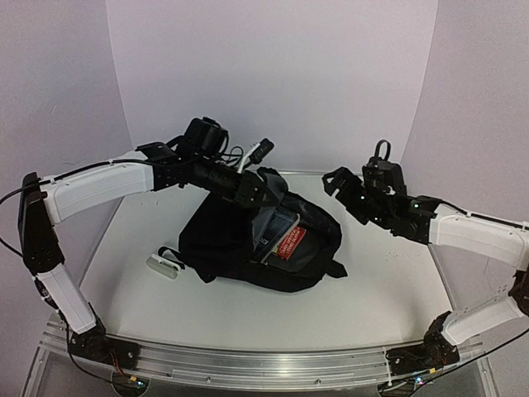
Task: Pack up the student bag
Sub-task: Zip the student bag at the center of the board.
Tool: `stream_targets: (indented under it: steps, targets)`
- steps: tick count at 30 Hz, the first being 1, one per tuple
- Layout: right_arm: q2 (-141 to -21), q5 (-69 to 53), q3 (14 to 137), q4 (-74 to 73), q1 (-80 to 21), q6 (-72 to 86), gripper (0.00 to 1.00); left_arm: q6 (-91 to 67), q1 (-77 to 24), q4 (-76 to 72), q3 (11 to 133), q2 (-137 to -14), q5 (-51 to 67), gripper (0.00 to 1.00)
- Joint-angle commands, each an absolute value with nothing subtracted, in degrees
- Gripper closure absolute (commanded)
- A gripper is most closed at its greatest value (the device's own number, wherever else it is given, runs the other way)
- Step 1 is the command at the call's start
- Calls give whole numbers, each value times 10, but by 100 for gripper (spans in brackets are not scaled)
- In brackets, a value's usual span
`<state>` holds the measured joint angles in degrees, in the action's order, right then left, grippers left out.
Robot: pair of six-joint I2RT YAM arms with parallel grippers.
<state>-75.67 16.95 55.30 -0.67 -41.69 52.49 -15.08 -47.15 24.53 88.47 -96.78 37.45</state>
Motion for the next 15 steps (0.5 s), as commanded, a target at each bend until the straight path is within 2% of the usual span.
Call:
stream_targets:
  steps: [1,8,12,15]
  targets:
    - [-717,233,525,-83,-395,501,2,-118,-538,250,935,-1010,368,77]
    - [-699,256,544,-120,-392,492,2,-149,-595,226,955,-1065,445,35]
    - [-703,252,558,-145,-392,486,2,-144,-595,221,935,-1029,426,22]
    - [-711,216,558,-147,-392,484,2,-128,-578,240,914,-983,353,12]
